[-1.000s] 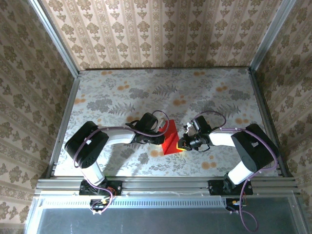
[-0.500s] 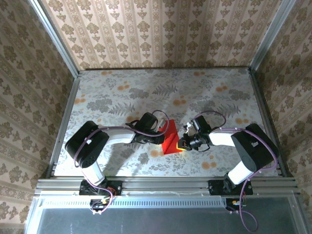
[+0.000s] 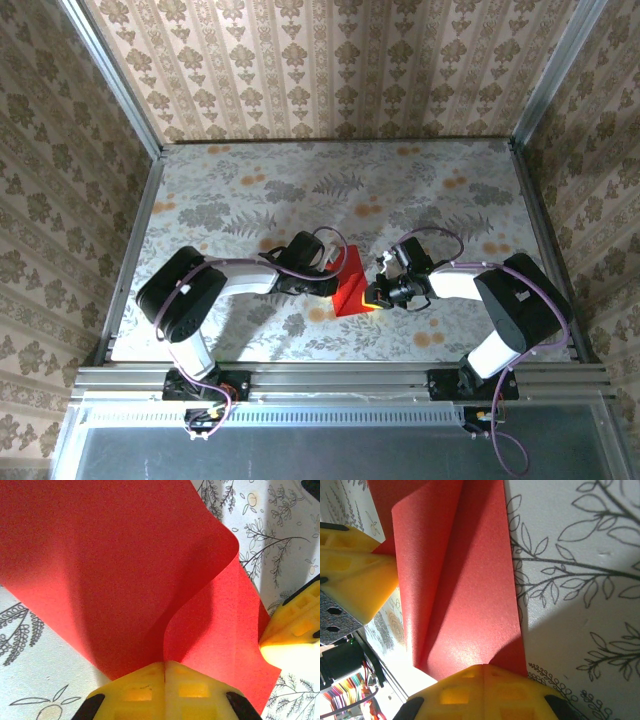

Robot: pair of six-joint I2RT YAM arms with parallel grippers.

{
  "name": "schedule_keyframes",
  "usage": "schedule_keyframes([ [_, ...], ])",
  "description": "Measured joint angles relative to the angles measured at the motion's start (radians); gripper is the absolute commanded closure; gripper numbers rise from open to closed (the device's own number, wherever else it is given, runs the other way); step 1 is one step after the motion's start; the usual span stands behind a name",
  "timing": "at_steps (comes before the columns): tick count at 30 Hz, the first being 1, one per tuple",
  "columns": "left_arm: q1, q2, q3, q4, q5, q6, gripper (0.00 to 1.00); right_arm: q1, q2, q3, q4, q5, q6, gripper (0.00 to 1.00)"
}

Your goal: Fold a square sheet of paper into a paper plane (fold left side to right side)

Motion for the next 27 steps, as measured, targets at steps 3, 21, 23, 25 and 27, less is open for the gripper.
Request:
schedule_keyframes([
  [3, 0.000, 0.001, 0.000, 0.001, 0.000, 0.000, 1.00, 0.000, 0.000, 0.001, -0.002, 0.000, 0.000, 1.00],
  [21, -0.009, 0.005, 0.000, 0.011, -0.004, 0.001, 1.00, 0.012, -0.097, 0.003, 0.055, 0.005, 0.088, 1.00],
  [23, -0.009, 0.005, 0.000, 0.011, -0.005, 0.000, 1.00, 0.023, -0.091, 0.004, 0.078, 0.005, 0.107, 1.00],
  [25, -0.009, 0.005, 0.000, 0.011, -0.005, 0.001, 1.00, 0.037, -0.067, 0.015, 0.099, 0.005, 0.119, 1.00],
  [27, -0.010, 0.005, 0.000, 0.011, -0.005, 0.000, 1.00, 0.052, -0.039, 0.032, 0.117, 0.005, 0.132, 1.00],
])
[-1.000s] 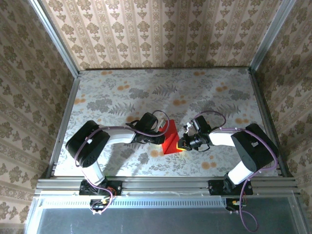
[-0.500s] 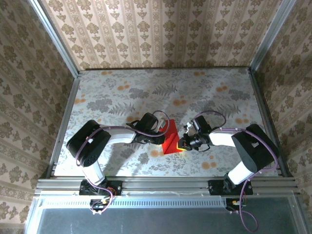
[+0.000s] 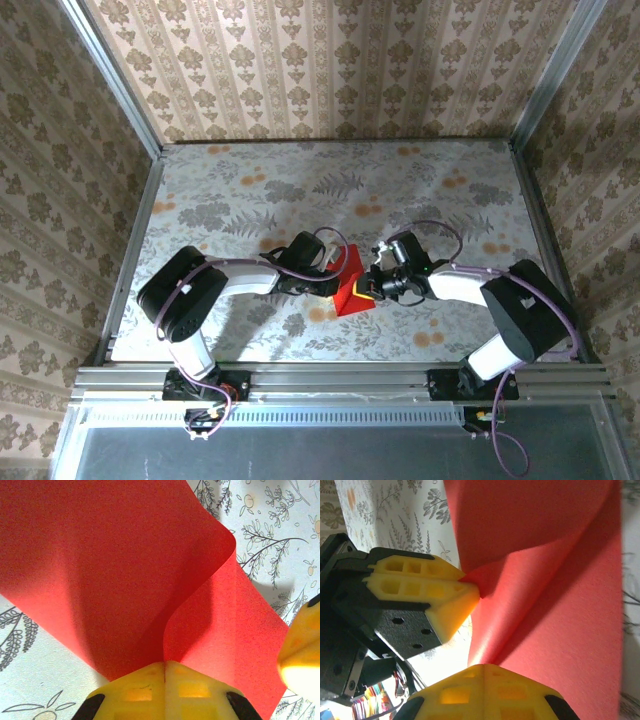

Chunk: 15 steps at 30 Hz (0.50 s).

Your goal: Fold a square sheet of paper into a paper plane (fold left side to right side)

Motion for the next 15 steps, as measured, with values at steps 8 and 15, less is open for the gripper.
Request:
schedule_keyframes([
  [8, -0.006, 0.000, 0.000, 0.002, -0.003, 0.000, 1.00, 0.033, 0.066, 0.050, 0.050, 0.000, 0.021, 1.00],
  [15, -0.006, 0.000, 0.000, 0.002, -0.003, 0.000, 1.00, 0.034, 0.109, 0.061, 0.038, 0.008, 0.019, 1.00],
])
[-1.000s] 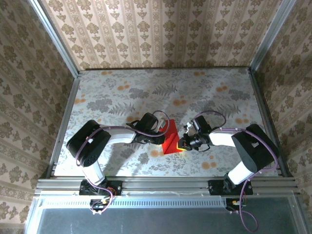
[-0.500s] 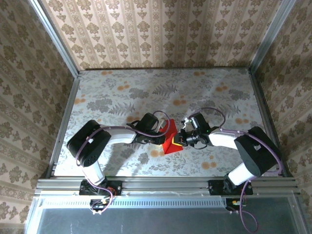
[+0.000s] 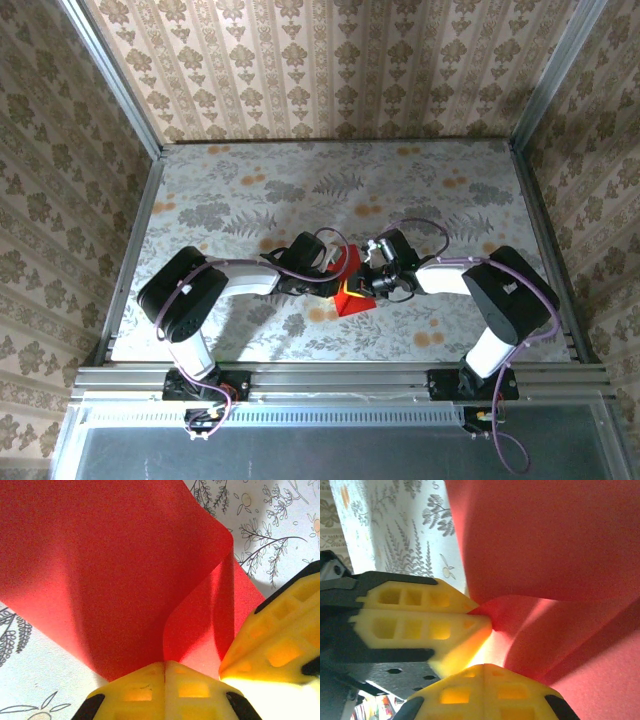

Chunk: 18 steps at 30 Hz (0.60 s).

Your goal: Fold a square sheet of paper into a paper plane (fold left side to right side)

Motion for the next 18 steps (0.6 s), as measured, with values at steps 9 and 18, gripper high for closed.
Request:
schedule_keyframes([
  [9, -0.004, 0.000, 0.000, 0.000, -0.002, 0.001, 1.00, 0.000, 0.016, 0.000, -0.042, 0.013, -0.023, 1.00],
  [18, -0.008, 0.000, 0.000, 0.001, -0.003, 0.007, 1.00, 0.000, 0.031, 0.002, -0.058, 0.022, -0.037, 1.00],
])
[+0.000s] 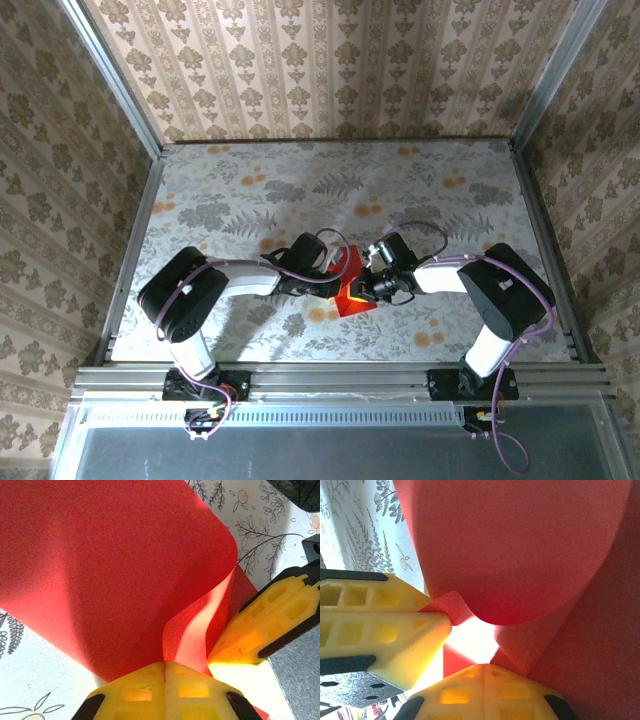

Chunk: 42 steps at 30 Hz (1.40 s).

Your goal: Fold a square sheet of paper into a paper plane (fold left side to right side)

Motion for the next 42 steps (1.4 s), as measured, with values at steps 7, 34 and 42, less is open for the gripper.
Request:
schedule_keyframes([
  [7, -0.003, -0.006, 0.000, -0.004, -0.004, 0.000, 0.89, 0.000, 0.002, 0.003, -0.009, 0.000, -0.013, 1.00],
  [34, -0.011, -0.277, -0.139, -0.016, 0.116, -0.209, 1.00, 0.045, 0.004, -0.074, 0.209, 0.063, 0.160, 1.00],
  [42, -0.043, -0.171, -0.142, 0.080, 0.137, -0.276, 1.00, 0.060, 0.004, -0.071, 0.211, 0.083, 0.169, 1.00],
])
